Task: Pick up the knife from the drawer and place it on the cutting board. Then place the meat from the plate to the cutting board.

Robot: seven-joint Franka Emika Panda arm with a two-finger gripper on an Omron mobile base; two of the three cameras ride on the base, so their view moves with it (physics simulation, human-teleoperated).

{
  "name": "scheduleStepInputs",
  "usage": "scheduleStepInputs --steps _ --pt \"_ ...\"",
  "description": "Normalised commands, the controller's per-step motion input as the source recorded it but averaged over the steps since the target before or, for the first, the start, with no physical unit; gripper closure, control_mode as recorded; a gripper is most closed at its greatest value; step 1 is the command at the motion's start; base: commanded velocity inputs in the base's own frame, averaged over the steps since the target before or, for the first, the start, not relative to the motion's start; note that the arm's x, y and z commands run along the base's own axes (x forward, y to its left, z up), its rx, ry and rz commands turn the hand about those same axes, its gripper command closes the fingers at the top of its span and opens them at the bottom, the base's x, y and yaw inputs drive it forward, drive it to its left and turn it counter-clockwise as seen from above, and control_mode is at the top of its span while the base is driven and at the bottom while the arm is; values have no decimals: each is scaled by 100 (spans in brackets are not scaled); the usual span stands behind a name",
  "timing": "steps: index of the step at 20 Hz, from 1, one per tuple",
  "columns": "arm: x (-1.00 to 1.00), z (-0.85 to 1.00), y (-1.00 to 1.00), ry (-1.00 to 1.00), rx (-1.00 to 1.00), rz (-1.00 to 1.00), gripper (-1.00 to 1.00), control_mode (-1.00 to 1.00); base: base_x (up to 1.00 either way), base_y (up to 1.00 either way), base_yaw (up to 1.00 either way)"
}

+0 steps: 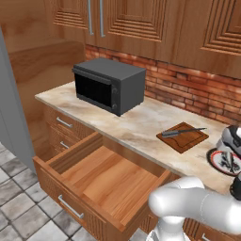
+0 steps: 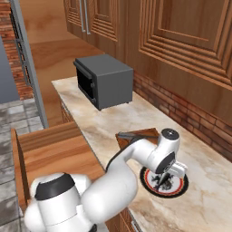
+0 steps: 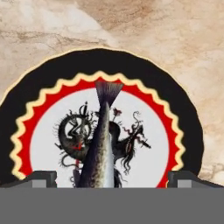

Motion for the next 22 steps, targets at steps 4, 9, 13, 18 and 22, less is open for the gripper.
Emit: scheduleStepInputs --steps 4,9,13,18,22 --pt "27 -29 0 0 0 4 -100 -100 0 0 0" --pt "34 -20 -22 0 0 3 -100 -100 0 0 0" --pt "32 -17 -45 0 0 4 -100 -100 0 0 0" --pt "24 -27 -23 2 0 2 -100 -100 0 0 0" --pt "7 -28 -1 2 0 0 100 -100 0 0 0"
